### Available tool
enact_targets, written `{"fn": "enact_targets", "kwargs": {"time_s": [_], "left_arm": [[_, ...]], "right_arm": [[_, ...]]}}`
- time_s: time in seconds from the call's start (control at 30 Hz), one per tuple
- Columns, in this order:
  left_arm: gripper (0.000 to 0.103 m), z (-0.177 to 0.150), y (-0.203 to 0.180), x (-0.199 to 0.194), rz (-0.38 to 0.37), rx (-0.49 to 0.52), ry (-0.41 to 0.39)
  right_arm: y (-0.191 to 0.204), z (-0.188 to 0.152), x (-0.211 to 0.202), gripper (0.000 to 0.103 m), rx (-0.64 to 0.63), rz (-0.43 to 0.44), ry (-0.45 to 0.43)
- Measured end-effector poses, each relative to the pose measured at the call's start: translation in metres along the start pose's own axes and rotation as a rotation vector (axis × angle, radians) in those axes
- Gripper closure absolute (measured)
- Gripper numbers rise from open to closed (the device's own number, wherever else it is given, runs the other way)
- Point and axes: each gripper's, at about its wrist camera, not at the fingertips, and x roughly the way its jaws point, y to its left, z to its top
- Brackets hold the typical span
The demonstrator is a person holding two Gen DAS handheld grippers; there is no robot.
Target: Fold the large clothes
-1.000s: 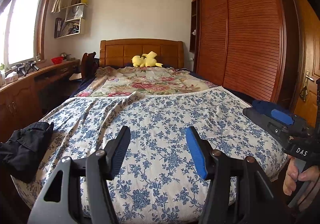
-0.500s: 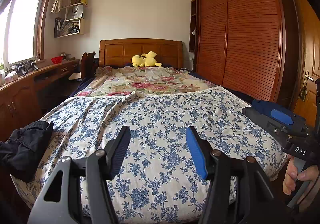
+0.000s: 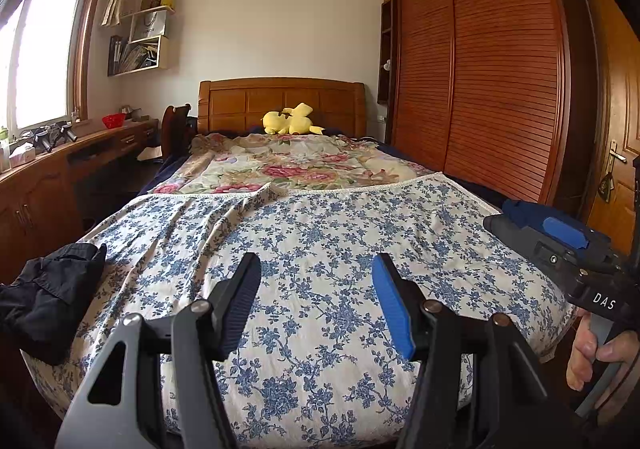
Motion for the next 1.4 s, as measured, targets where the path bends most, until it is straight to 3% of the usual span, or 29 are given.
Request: {"fn": "enact_targets", "kwargs": {"time_s": [1.4], "left_arm": [[0.046,0.0021,-0.0007,-0.0042,0.003,-0.003,-0.014]], "right_arm": [[-0.0022,0.0028,-0.0027,0.012,-0.005,-0.006,-0.007]]}}
